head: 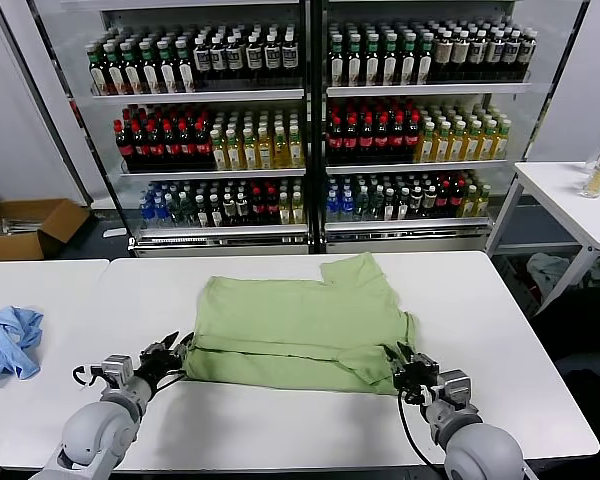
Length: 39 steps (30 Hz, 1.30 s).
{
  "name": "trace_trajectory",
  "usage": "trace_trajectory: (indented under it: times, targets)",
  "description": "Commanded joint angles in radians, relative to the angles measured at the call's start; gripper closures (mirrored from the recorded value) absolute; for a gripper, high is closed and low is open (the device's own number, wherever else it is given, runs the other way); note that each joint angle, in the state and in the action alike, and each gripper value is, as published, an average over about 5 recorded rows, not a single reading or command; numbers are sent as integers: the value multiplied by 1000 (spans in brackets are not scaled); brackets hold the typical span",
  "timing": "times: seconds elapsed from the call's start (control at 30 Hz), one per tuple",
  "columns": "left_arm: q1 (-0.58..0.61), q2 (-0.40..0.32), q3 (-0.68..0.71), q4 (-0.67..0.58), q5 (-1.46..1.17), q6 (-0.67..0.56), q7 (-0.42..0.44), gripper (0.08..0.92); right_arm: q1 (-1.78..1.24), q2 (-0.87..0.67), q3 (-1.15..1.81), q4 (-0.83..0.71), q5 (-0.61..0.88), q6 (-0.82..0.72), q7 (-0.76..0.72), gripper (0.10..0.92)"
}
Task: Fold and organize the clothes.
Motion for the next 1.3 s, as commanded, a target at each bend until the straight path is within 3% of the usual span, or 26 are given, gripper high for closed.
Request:
trace_trajectory:
  times: [0.03,0.27,0.37,0.5,1.07,1.3]
  targets:
    - [168,52,-42,-232,-72,84,-45,377,-139,-27,113,38,33,-2,-9,471]
    - [195,5,1,-201,-23,123,-52,200,-177,31,43,18,-10,16,3,268]
    - [178,1,-2,-166,-23,129,-67,182,-161,45,16,-3,-21,25,10,214]
    - [162,2,-1,-136,-26,131,-82,251,-124,57,-10,-31,-8,31,17,217]
    - [147,-4,14,-136,-20,132,-79,727,-86,62,-27,-52,28,37,16,670]
    - [340,2,-77,-334,-3,160,-85,905,-178,15,13,73,19,22,1,868]
